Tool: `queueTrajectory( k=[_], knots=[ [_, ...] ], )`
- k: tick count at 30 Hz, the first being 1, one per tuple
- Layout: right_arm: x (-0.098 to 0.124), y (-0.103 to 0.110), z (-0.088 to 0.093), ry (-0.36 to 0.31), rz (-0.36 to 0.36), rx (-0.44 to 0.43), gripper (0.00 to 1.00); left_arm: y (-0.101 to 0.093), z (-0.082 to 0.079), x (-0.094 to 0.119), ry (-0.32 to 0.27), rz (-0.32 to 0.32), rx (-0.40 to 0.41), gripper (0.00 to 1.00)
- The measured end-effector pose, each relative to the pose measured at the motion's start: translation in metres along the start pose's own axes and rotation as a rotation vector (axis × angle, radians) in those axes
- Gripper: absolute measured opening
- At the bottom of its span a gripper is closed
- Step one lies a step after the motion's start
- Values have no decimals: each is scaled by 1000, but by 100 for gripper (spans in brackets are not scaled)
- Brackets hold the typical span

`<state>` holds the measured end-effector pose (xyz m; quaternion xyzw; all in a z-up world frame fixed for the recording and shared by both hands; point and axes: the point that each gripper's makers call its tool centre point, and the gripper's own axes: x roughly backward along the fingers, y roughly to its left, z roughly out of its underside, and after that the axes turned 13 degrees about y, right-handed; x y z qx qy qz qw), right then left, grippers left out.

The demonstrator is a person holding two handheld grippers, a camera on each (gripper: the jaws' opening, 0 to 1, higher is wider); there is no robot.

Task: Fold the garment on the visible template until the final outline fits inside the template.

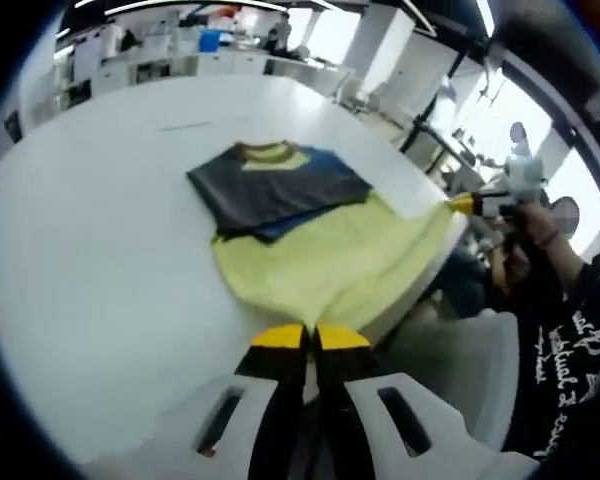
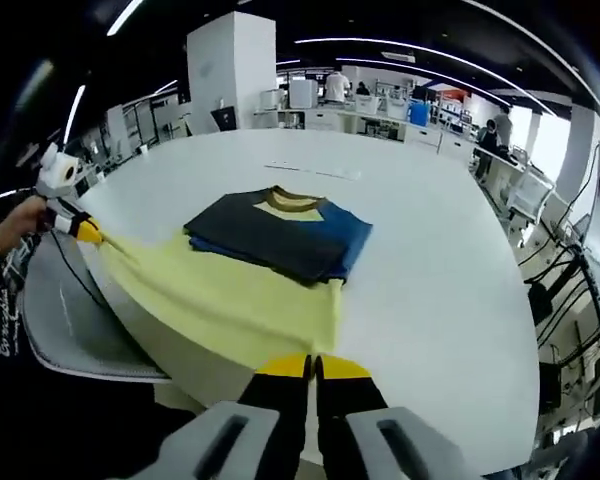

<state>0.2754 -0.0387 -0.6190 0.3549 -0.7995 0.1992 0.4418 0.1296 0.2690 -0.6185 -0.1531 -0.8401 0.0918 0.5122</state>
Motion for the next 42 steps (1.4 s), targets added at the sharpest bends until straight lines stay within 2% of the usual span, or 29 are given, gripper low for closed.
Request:
queueTrajectory(
  k=[8,18,21,27,31,35,42],
  knots=[
    [5,-8,-33,-51,25,14,0,9,-30,11,-42,-17,-18,0],
    [9,-22,-70,-94,72,64,0,23,-73,19,-79,-61,-87,0],
    [9,-28,-82,-128,71,31,0,32,-89,23,-113,-79,-73,0],
    [8,-36,-106,-182,93,48,0,44,-113,28,-164,-104,-54,0],
    [5,-39,-121,-209,94,49,0,52,-126,29,-176,-146,-79,0],
    [2,-47,-134,-229,106,42,0,55,-134,26,-180,-148,-78,0],
    [-4,-57,-157,-272,103,13,0,69,-156,24,-203,-197,-84,0]
  ],
)
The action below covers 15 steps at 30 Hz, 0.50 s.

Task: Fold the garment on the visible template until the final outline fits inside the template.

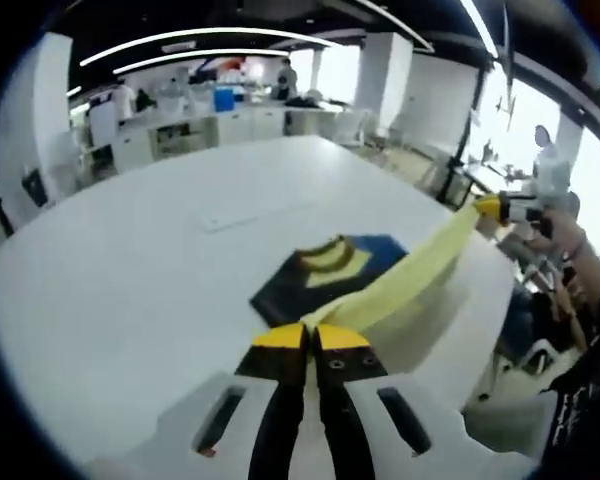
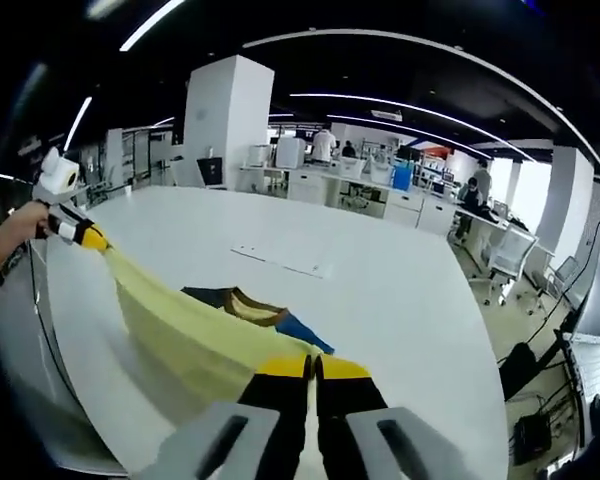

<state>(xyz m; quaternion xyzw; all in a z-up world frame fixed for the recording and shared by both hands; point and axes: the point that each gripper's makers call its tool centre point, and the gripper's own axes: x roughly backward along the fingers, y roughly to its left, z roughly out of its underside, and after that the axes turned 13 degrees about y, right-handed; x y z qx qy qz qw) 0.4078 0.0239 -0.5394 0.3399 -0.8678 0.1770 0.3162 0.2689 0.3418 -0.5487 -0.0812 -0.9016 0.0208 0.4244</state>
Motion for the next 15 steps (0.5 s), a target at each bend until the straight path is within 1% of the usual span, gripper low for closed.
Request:
queueTrajectory(
  k=[2,5,8,10,11,15],
  knots=[
    [-6,-2,-3,-3,1,2,0,4,-6,-3,-9,-20,-8,0],
    [-15,-6,-7,-12,0,-8,0,10,-14,-11,-11,-46,-40,0],
    [-27,-12,-11,-10,4,-19,0,16,-23,-21,-15,-64,-45,0],
    [-34,-15,-14,-9,3,-21,0,21,-28,-27,-22,-77,-43,0],
    [-40,-17,-14,-2,4,-25,0,24,-29,-30,-18,-79,-38,0],
    [-57,-22,-18,7,5,-38,0,34,-39,-45,-33,-83,-13,0]
  ],
)
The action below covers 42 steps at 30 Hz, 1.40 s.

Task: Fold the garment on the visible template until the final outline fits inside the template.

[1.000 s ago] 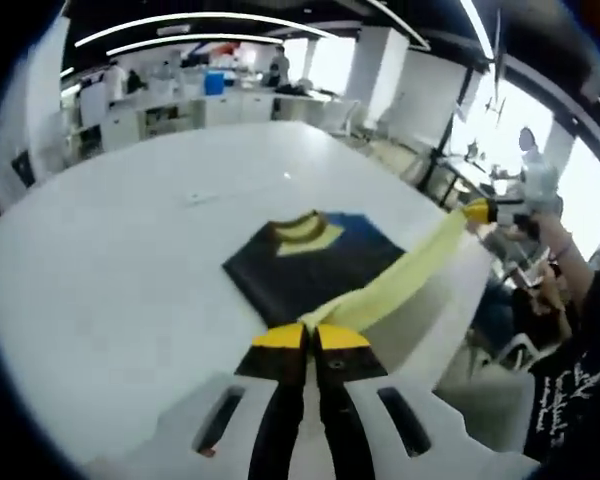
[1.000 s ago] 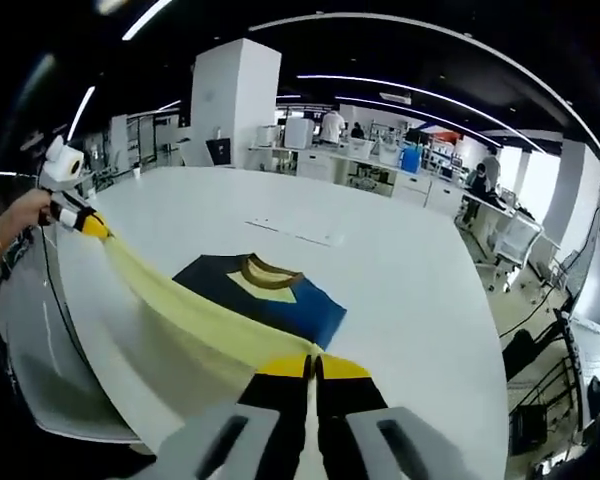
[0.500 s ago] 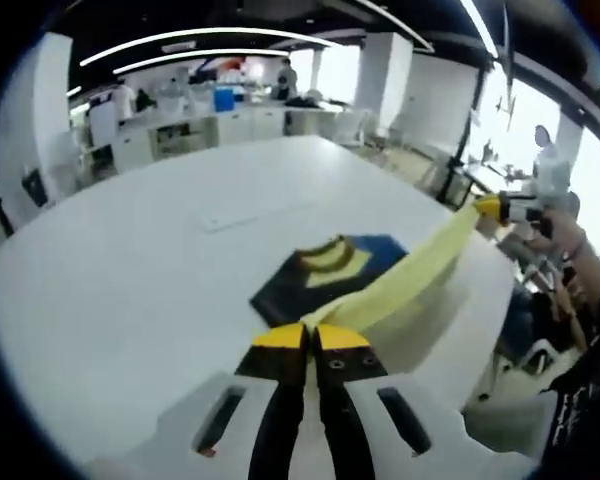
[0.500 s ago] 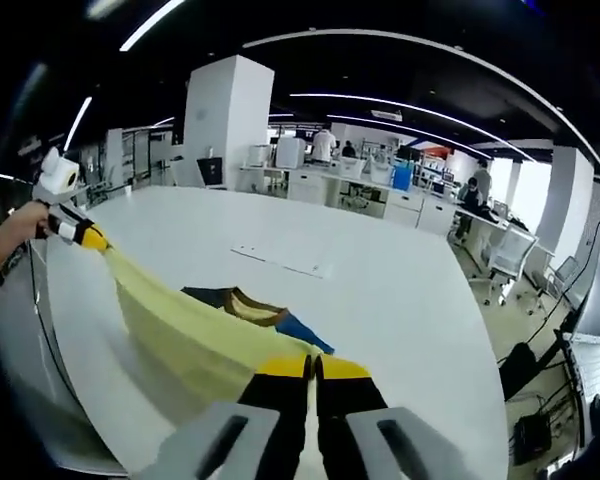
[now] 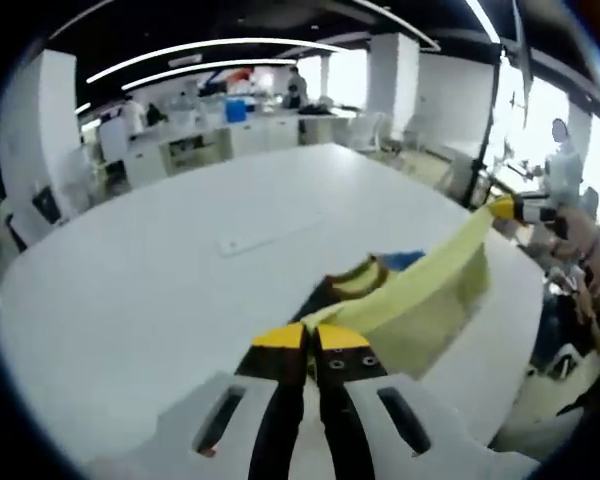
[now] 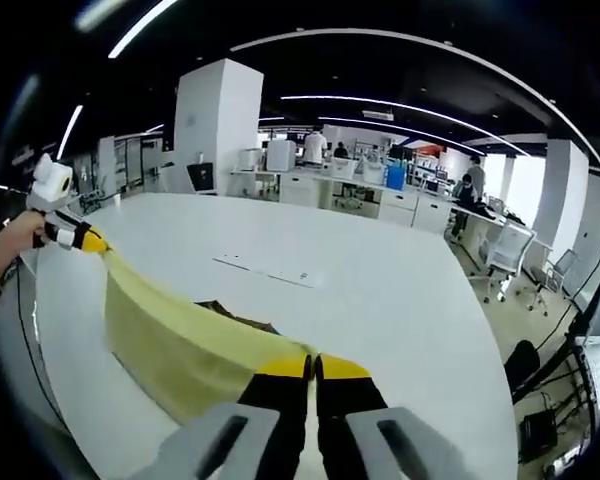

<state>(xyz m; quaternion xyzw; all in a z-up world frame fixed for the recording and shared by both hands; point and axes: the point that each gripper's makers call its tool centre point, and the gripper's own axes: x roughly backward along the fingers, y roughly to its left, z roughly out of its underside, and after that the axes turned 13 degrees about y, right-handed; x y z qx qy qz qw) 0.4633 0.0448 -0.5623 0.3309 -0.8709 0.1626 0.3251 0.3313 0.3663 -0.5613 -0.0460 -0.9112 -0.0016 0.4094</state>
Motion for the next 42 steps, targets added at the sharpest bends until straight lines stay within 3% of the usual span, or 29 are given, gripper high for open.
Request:
queueTrajectory(
  k=[12,18,21,26,33,42],
  knots=[
    [-56,-6,3,59,-25,-18,0,25,5,-55,35,-52,25,0],
    [-82,-10,8,93,-27,-38,0,31,14,-77,41,-18,129,0],
    [-95,-14,14,119,-17,-66,0,31,13,-86,7,30,193,0],
    [-116,-14,21,130,-31,-117,0,45,25,-106,19,33,307,0],
    [-139,-14,32,175,-30,-120,0,53,36,-132,54,23,340,0],
    [-156,-16,45,221,-39,-124,0,56,49,-147,85,10,375,0]
  ],
)
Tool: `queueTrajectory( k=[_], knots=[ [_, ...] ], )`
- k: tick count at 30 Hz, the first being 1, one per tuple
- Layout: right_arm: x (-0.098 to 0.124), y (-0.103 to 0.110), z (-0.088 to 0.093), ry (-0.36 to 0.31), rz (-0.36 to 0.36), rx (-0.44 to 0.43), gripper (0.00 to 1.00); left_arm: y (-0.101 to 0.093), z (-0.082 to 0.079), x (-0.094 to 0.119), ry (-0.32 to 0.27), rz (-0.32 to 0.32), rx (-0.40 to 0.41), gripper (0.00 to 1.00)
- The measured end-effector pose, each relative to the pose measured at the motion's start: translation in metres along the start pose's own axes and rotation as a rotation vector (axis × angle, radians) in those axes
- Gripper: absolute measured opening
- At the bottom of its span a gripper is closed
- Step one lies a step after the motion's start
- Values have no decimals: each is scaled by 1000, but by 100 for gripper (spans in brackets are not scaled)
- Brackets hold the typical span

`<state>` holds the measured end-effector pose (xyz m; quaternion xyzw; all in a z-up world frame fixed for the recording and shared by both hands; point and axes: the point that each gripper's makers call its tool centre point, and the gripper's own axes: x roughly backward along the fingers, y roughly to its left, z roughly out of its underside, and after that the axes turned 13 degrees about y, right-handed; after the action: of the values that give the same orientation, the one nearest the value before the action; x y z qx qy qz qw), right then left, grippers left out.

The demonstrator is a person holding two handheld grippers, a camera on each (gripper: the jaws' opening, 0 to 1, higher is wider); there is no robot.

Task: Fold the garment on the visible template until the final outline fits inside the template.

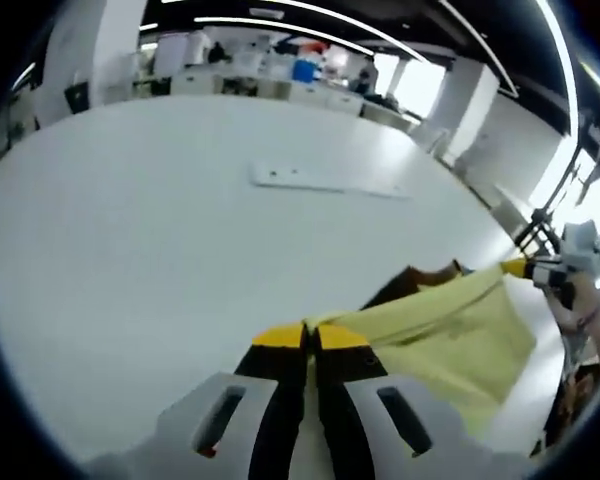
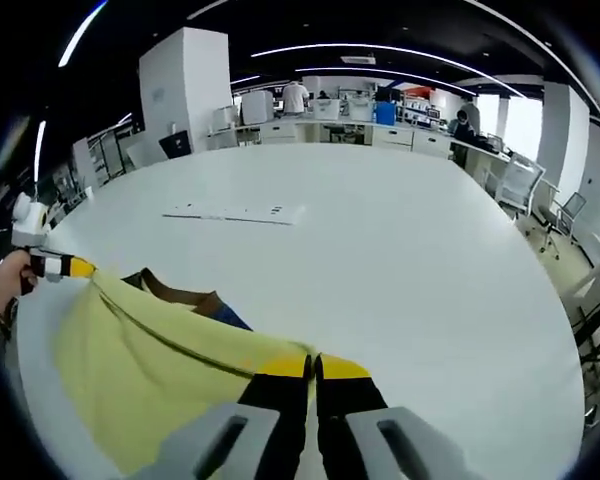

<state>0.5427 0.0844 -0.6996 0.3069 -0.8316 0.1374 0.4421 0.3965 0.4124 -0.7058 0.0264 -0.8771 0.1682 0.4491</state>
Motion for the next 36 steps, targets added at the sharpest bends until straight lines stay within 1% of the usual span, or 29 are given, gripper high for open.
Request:
queueTrajectory(
  k=[3,11,15,17,20,22,23,25,26,28,29,30,31,32,33,34,35,36],
  knots=[
    [-5,0,3,13,-6,0,0,1,2,-2,-4,8,26,0],
    [-13,-2,7,33,1,13,0,1,5,-6,6,-1,-6,0],
    [-16,-3,10,46,4,46,0,2,6,-8,7,5,6,0],
    [-17,-3,10,48,0,44,0,2,6,-9,7,9,15,0],
    [-18,-1,9,43,-14,31,0,0,6,-9,-3,16,0,0],
    [-17,0,6,33,-25,8,0,-2,4,-8,-13,16,-72,2],
    [-16,0,5,25,-32,7,1,-2,1,-5,-30,8,-95,6],
    [-14,2,3,17,-41,15,7,-3,-1,-2,-40,7,-146,15],
    [-12,3,3,17,-43,43,10,-4,-3,1,-52,11,-188,18],
    [-10,3,4,23,-33,102,15,-6,-3,5,-48,9,-252,21],
    [-9,4,5,26,-37,113,17,-6,-2,6,-42,2,-303,25],
    [-6,8,6,22,-56,141,19,-5,0,9,-34,-18,-409,27],
    [-3,10,7,25,-68,164,20,-4,0,10,-36,-30,-464,29],
    [-1,11,8,26,-75,184,22,-5,-1,12,-52,-30,-508,30],
    [2,12,8,24,-79,231,23,-5,-1,12,-52,-24,-512,30],
    [4,10,9,30,-69,255,24,-5,1,12,-49,-11,-520,31],
    [6,8,9,30,-59,286,26,-3,0,11,-51,-16,-532,32],
    [7,8,8,26,-53,337,27,7,1,11,-27,-77,-558,33]
  ],
)
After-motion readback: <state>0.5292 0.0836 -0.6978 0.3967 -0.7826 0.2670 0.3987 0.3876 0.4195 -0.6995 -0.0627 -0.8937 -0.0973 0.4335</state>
